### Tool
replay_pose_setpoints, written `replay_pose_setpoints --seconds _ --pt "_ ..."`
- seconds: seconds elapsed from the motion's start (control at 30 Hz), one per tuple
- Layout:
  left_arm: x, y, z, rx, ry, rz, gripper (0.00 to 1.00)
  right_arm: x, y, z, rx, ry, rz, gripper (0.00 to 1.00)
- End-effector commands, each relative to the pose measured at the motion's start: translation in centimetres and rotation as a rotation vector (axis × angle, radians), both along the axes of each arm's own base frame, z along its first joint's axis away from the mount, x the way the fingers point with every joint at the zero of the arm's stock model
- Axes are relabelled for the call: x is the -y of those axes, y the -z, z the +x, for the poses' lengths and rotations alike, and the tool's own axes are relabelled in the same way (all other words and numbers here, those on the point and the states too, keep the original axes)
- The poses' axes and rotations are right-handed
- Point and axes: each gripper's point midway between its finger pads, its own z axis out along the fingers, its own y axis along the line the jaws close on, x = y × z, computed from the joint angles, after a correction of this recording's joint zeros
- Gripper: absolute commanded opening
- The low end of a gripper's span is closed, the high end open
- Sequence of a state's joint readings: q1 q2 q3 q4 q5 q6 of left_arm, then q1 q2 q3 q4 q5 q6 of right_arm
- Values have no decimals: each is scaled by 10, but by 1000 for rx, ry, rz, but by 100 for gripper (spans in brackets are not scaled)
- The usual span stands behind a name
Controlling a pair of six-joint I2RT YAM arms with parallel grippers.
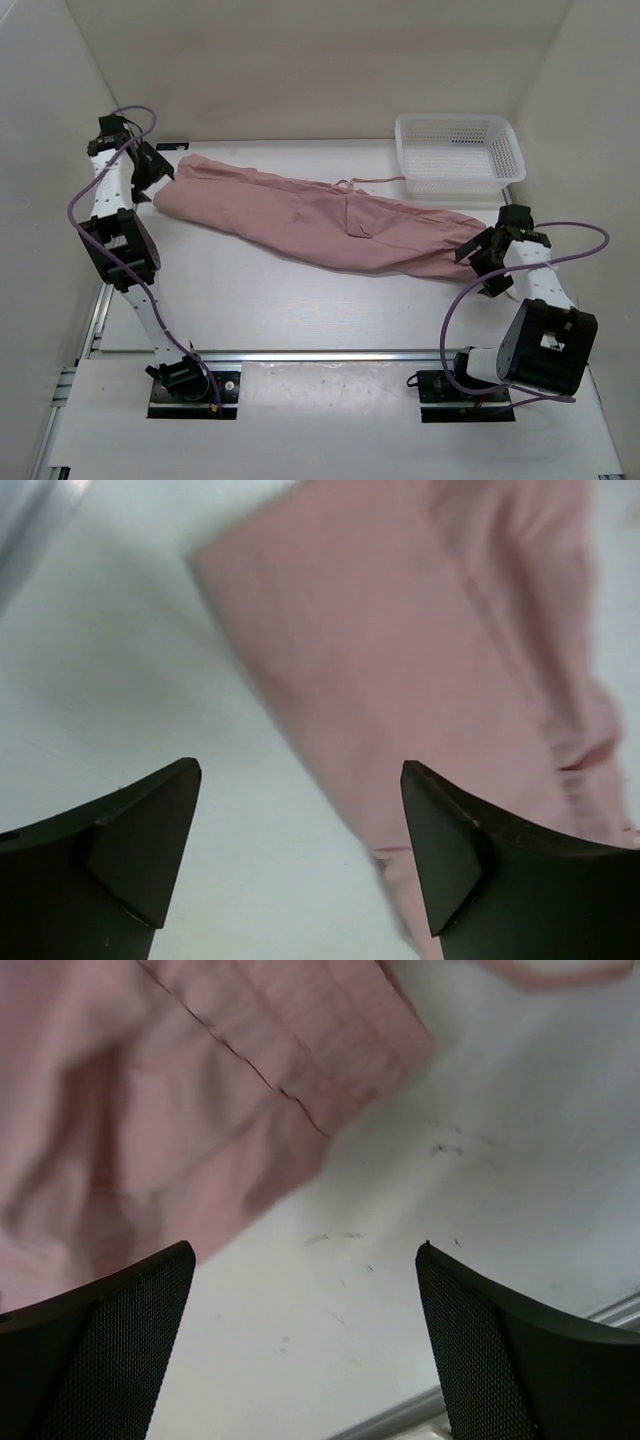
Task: Fold and stack the trousers
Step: Fold the trousers
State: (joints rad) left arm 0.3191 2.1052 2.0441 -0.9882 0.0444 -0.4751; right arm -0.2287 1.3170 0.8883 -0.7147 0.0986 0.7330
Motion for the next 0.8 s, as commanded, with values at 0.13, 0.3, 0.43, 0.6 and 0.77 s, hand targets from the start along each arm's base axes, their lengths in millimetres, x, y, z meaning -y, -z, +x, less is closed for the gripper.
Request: replay_pose_setpoints --seconds 0.13,0.3,0.43,0.6,0.77 --pt "66 101 -15 -249 119 -159 93 -17 -1 -9 44 -10 74 95" --pt "73 125 -6 -272 113 -197 93 -2 21 14 51 23 40 95" --pt "72 132 7 -262 83 -209 93 -3 36 40 83 9 67 94" --pt "79 131 41 -198 83 -221 92 4 44 65 112 56 68 87" --pt "88 116 66 -126 105 -206 29 11 49 74 120 63 41 42"
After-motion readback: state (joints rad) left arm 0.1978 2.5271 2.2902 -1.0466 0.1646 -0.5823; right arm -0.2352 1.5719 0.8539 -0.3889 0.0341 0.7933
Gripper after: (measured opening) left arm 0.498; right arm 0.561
